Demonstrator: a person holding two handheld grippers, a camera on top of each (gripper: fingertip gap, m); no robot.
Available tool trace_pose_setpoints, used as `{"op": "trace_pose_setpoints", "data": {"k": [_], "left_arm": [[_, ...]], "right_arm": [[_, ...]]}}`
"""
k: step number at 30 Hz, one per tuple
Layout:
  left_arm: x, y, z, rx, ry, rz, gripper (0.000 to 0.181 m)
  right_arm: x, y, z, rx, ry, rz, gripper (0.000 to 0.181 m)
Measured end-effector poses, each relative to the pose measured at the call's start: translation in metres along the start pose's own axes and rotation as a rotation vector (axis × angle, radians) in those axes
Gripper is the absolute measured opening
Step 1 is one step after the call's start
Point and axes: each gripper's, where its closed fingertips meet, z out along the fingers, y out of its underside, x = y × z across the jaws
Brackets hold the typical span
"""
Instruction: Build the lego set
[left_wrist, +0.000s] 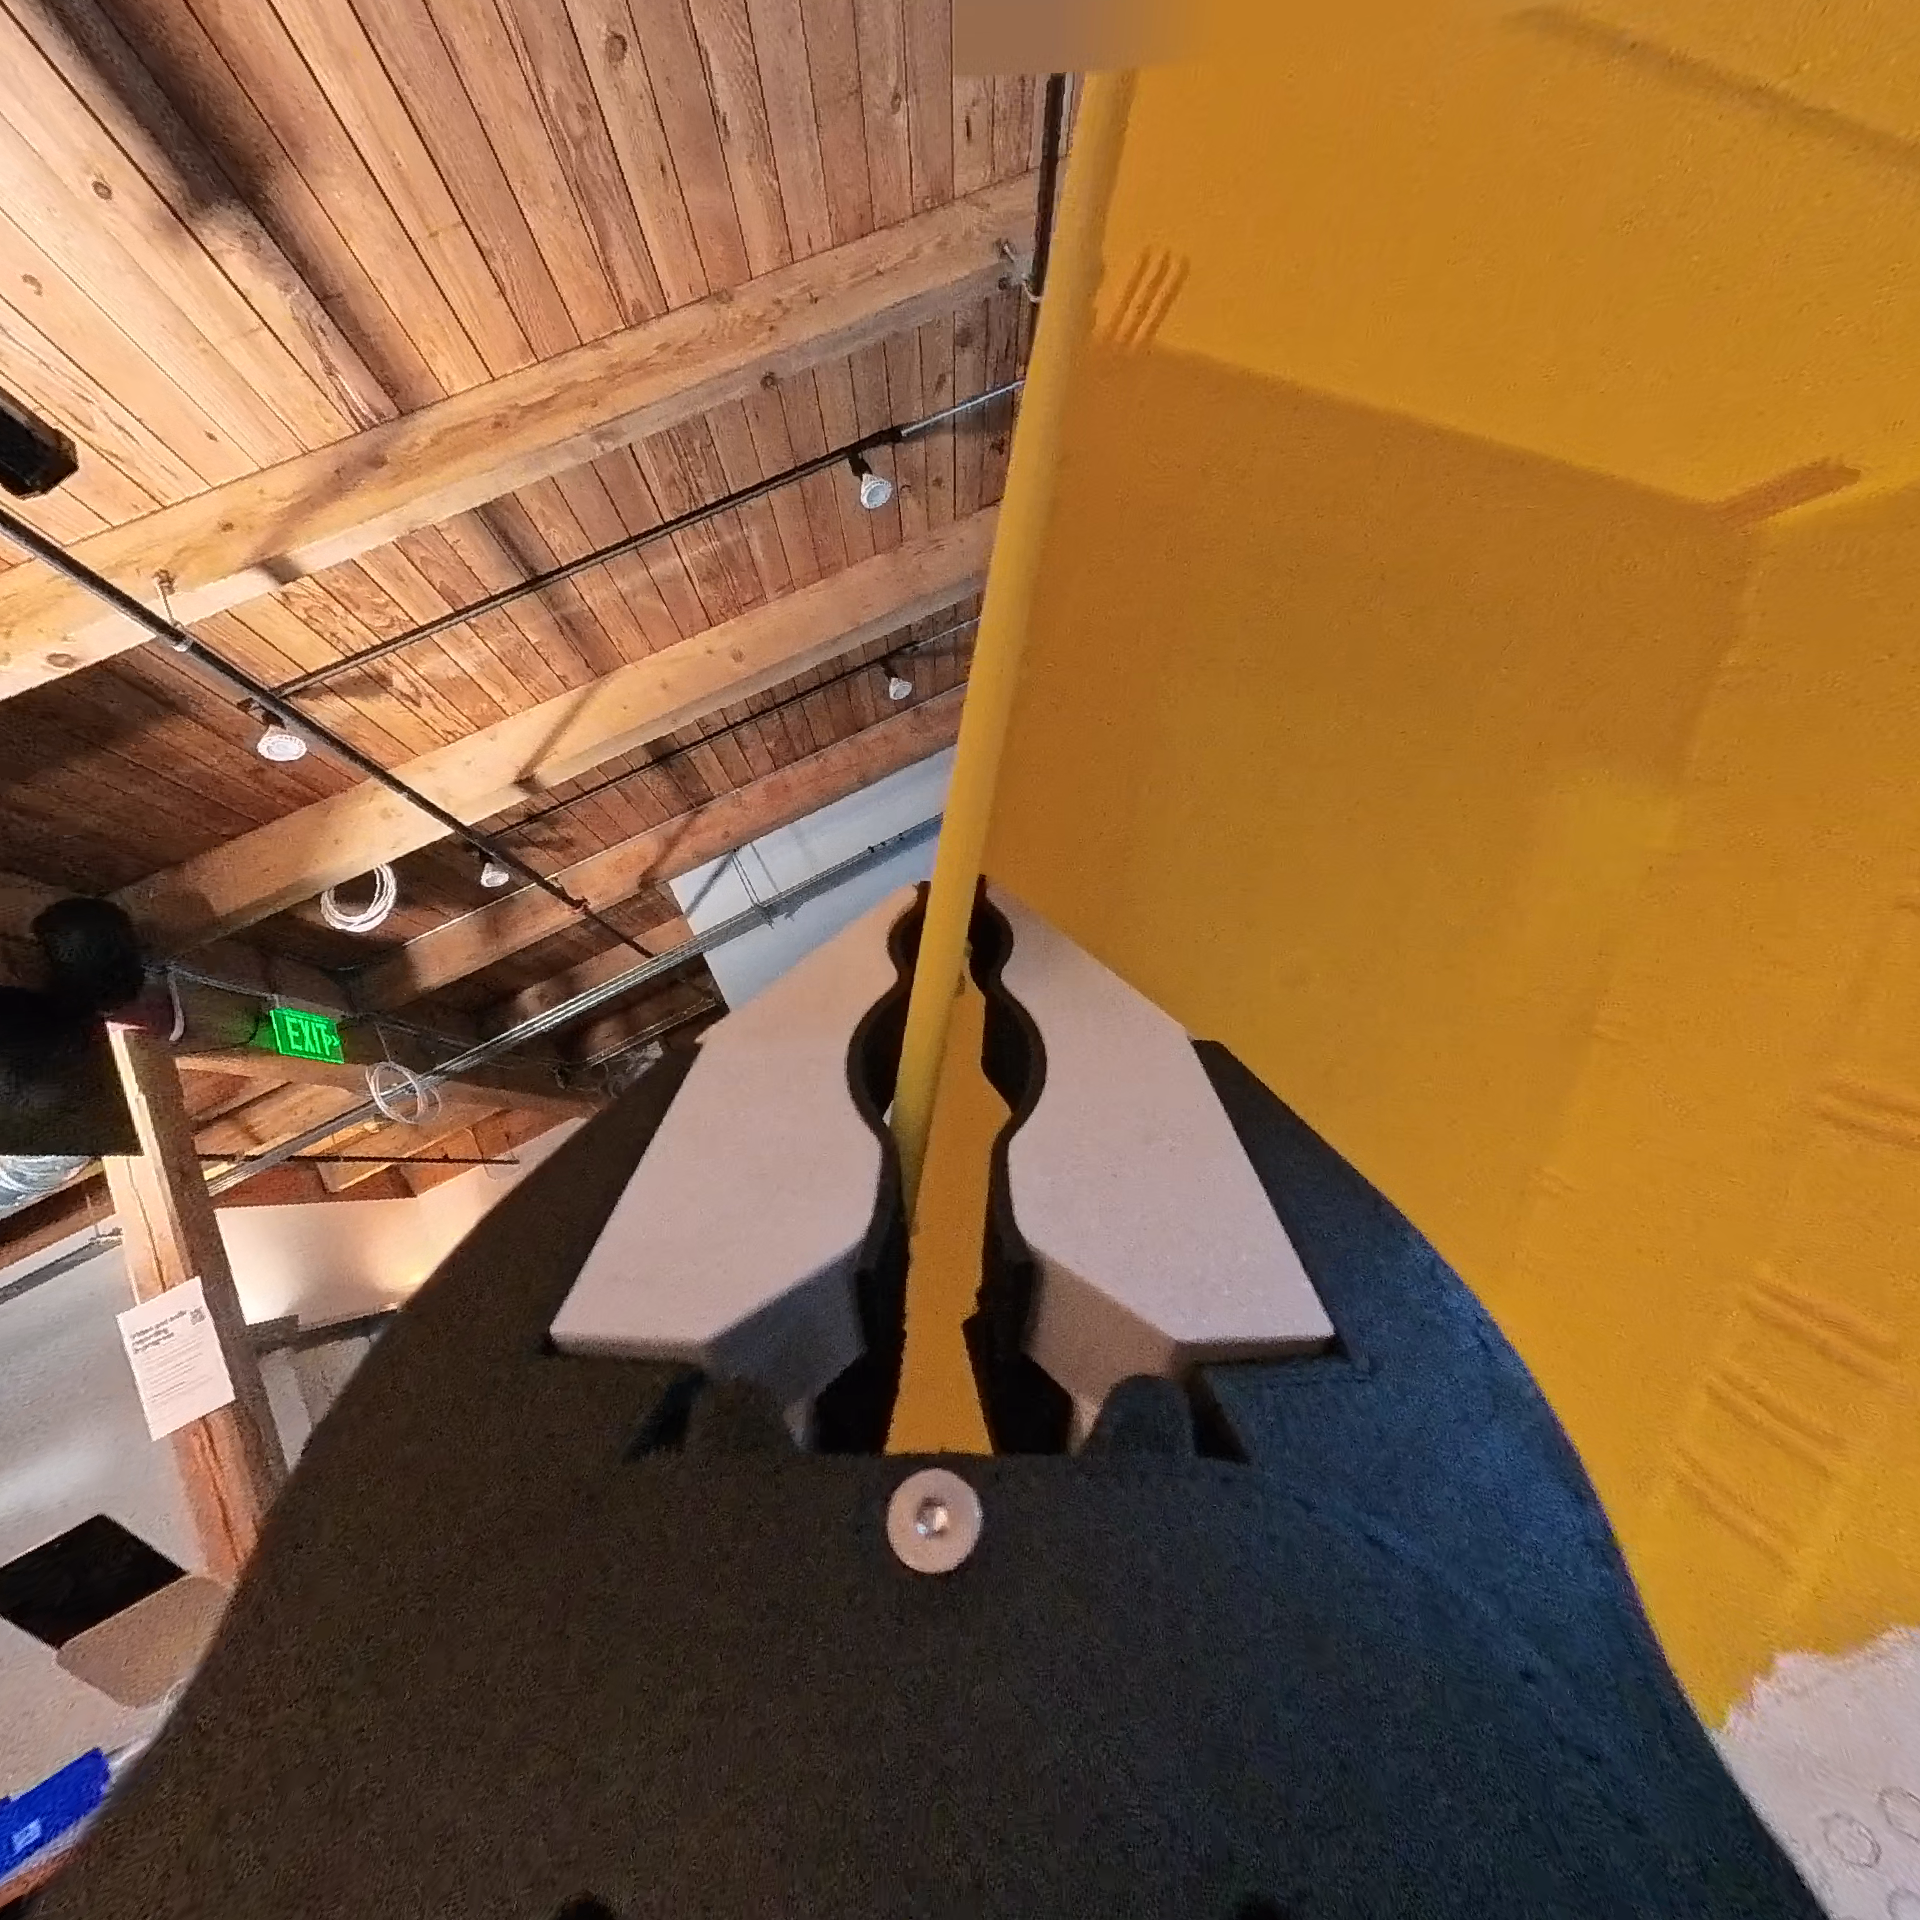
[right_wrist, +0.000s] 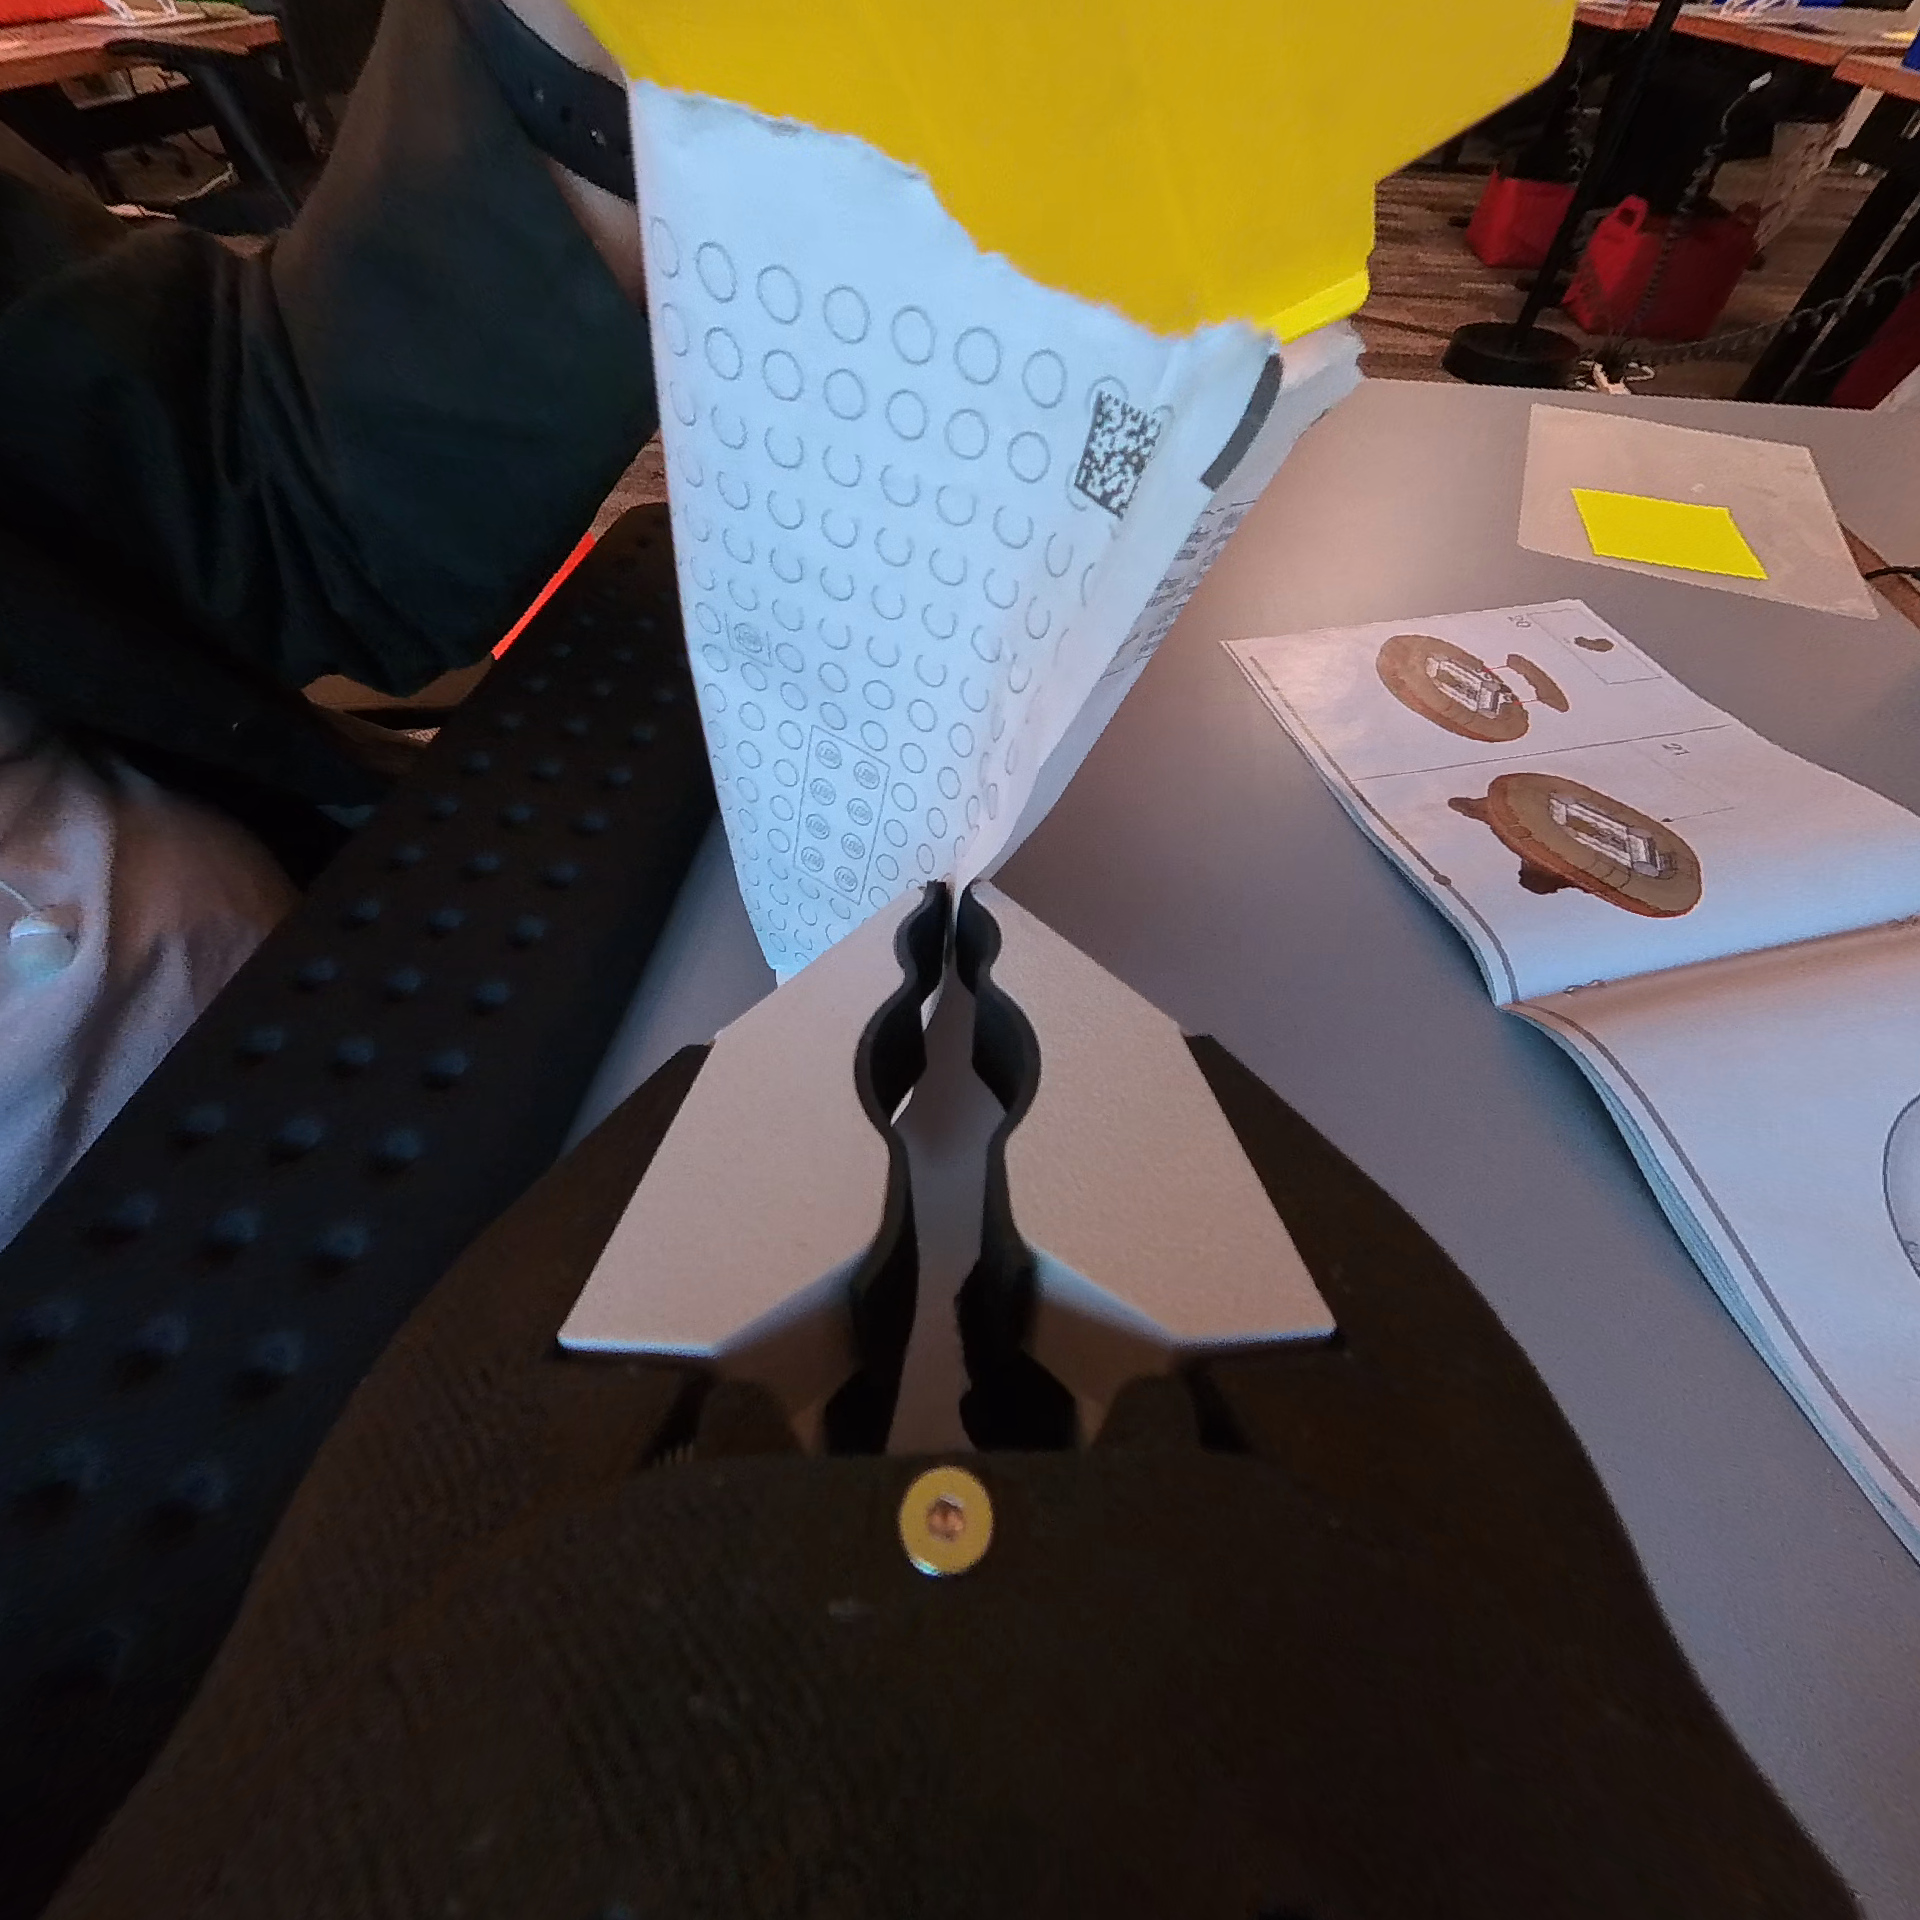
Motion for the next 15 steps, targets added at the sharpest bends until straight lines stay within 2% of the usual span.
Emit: {"op": "trace_pose_setpoints", "data": {"k": [8,11,15], "left_arm": [[-0.008,0.004,-0.001,-0.02,-0.028,-0.01,0.003],[-0.006,0.018,0.003,-0.054,-0.003,-0.042,0.003],[-0.017,0.029,0.009,-0.099,-0.038,-0.083,0.004]], "right_arm": [[0.0,-0.001,0.0,0.002,0.004,-0.003,0.0],[0.0,-0.001,0.0,0.003,-0.001,0.001,0.0],[0.0,-0.001,0.0,-0.003,0.006,-0.012,0.0]]}}
